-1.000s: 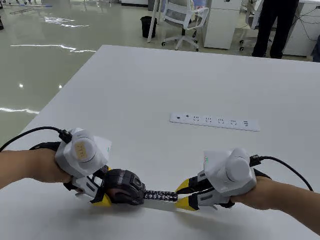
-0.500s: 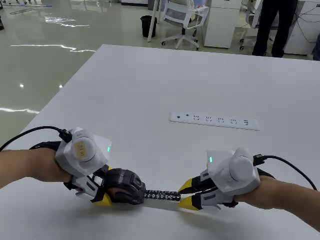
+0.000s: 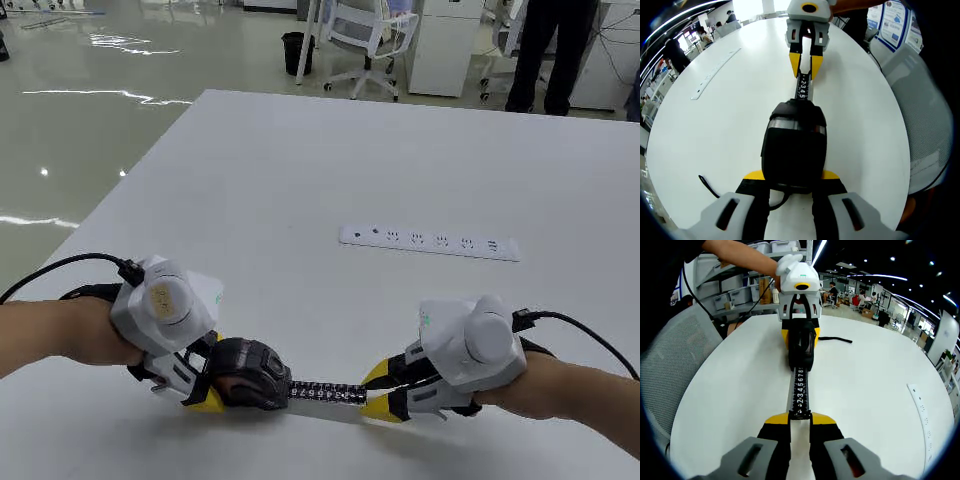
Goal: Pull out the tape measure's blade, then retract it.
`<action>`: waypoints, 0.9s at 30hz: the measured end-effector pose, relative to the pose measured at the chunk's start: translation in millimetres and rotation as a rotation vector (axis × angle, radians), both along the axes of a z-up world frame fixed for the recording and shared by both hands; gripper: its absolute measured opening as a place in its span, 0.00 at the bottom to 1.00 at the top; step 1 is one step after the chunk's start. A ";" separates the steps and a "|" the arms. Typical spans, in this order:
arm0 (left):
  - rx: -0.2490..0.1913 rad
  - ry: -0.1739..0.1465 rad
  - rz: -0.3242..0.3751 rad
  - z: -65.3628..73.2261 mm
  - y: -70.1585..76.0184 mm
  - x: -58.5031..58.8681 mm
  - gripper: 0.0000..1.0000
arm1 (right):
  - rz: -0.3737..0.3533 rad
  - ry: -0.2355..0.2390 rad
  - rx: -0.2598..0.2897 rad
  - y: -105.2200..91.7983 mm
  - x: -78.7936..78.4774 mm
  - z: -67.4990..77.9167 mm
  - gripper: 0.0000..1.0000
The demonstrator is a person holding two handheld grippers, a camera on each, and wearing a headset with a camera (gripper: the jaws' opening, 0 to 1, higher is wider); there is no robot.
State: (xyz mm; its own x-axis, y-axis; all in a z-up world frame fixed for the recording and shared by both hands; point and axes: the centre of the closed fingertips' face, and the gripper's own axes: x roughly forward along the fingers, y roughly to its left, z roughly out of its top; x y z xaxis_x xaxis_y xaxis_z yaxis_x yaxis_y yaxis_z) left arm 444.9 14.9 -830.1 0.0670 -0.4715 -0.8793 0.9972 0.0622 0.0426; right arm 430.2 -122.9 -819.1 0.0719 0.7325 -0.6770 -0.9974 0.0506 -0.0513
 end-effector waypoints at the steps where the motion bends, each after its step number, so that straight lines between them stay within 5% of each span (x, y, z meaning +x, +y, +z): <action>1: 0.000 0.000 0.000 0.0 0.0 -0.1 0.27 | 0.000 0.001 0.000 -0.5 -0.2 0.2 0.12; 27: 0.002 -0.005 -0.002 0.3 0.1 0.9 0.27 | -0.002 -0.003 -0.005 -6.4 -0.5 1.6 0.12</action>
State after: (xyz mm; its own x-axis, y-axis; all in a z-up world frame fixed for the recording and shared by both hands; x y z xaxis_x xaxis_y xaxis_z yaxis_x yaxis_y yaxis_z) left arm 445.8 15.0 -829.8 0.0704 -0.4695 -0.8801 0.9971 0.0601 0.0476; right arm 429.8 -129.3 -817.5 0.0752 0.7292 -0.6802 -0.9972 0.0521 -0.0545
